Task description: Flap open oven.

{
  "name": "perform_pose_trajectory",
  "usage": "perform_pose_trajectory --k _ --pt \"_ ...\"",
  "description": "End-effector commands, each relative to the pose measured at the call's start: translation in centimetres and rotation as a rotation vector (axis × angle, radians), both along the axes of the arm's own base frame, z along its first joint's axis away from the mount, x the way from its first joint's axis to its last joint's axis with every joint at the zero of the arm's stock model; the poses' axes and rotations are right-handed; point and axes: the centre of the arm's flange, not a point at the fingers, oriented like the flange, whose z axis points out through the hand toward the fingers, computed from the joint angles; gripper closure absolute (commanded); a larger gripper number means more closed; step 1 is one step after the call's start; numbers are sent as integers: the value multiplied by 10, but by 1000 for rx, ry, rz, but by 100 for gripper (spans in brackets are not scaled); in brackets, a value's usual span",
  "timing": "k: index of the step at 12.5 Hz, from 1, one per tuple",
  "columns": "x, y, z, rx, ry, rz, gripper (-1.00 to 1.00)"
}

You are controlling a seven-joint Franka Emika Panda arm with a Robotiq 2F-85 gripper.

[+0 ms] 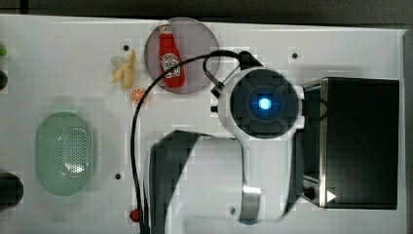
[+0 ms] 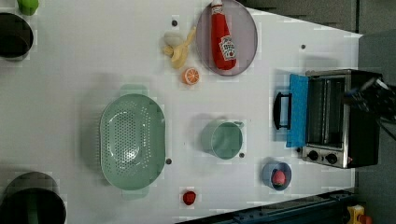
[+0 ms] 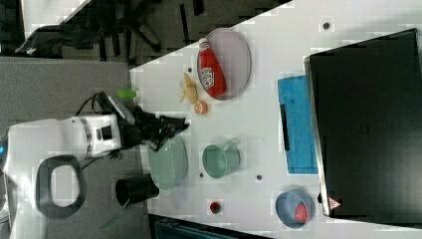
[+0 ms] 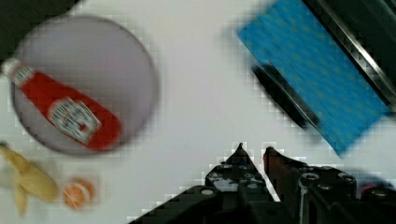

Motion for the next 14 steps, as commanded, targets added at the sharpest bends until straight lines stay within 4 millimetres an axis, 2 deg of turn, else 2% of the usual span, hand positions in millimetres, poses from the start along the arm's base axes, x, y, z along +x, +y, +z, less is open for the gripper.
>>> perform_pose_trajectory --k 1,3,5,14 --pt "-19 1 41 30 54 -65 65" --pt "-31 -2 63 38 79 -139 65" --pt "-34 0 71 41 61 -139 65" --pt "-34 1 67 39 69 -137 65"
